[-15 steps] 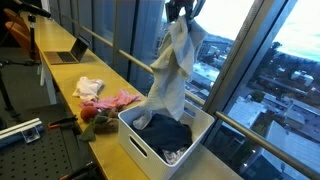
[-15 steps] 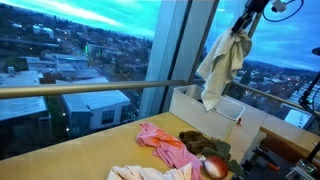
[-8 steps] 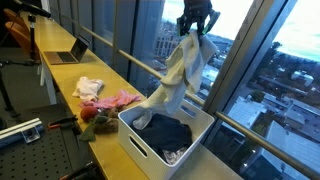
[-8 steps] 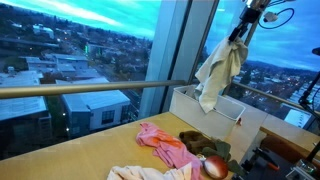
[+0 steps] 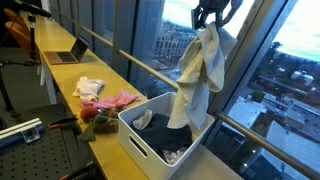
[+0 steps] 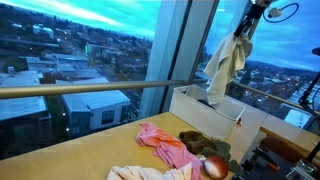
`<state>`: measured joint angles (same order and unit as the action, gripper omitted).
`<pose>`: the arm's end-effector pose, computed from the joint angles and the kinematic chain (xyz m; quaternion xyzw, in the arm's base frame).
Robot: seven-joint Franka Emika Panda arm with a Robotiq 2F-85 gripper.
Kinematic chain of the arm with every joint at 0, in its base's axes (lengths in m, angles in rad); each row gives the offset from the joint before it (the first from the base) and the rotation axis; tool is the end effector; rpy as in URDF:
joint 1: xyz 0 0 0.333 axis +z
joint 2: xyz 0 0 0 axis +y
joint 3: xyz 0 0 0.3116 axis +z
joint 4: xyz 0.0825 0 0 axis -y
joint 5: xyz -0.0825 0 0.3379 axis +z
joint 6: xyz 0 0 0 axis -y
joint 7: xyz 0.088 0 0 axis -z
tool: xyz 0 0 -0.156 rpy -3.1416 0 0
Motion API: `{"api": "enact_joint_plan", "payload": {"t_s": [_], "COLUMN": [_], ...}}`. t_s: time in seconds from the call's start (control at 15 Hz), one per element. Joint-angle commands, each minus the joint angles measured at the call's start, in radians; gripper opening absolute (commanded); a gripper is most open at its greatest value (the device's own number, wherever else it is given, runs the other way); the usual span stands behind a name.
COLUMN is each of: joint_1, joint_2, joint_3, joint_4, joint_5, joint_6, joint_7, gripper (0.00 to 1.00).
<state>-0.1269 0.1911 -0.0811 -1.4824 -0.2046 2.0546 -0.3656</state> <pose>0.6079 -0.1440 0.5613 0.9704 0.1084 0.1511 0.1542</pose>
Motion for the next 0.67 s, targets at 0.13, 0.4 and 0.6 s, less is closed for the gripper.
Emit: {"api": "enact_joint_plan", "payload": {"t_s": [0.13,0.4,0.6], "joint_1": [-0.003,-0.009,0.02], "joint_2": [0.116,0.192,0.171], "joint_3": [0.02,0.031,0.059], "joint_4": [0.039,0.036,-0.054], "joint_5": [0.056,0.094,0.109], "joint_6": [-0.009,-0.018,0.024], "joint_7": [-0.036,-0.032,-0.016], "gripper": [0.02,0.41,0.62]}}
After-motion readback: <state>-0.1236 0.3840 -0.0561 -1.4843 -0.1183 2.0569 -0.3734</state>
